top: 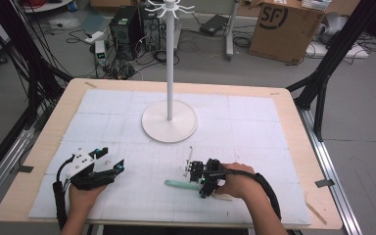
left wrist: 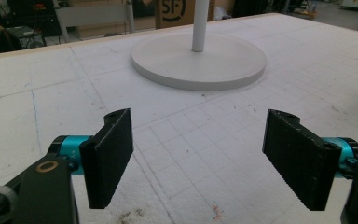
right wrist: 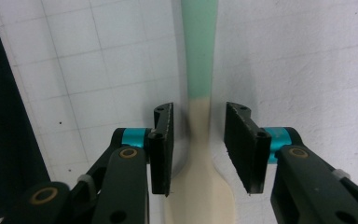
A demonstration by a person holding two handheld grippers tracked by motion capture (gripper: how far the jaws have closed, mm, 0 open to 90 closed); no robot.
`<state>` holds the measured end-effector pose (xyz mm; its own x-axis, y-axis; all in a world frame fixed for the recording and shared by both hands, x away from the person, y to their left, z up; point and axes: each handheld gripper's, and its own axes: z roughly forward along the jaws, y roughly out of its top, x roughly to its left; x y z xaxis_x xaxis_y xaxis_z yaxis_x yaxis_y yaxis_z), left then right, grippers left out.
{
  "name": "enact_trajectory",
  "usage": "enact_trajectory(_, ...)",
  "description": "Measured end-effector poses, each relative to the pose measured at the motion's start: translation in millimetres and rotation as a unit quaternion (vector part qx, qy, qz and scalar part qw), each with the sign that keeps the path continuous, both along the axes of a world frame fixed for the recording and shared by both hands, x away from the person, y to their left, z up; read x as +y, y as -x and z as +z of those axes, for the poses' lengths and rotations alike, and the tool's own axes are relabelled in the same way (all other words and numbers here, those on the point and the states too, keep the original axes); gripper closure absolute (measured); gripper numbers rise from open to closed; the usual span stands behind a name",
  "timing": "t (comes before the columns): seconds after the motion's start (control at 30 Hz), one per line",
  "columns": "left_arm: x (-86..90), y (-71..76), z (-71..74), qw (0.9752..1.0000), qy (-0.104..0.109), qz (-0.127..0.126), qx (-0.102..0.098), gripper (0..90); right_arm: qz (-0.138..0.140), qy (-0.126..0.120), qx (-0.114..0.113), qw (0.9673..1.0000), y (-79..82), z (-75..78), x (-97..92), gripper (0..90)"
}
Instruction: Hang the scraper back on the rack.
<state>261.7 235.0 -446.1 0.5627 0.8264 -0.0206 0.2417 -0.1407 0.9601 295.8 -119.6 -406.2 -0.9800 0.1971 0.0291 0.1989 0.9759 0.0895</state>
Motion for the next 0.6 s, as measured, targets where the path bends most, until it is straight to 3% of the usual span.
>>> enact_trajectory(0.6, 0.0, -0.1, 0.0, 1.0000, 0.000, 0.000, 0.000, 25.0, 0.008, 0.012, -0.014, 0.9998, 2.6, 0.4, 3.0, 71.0)
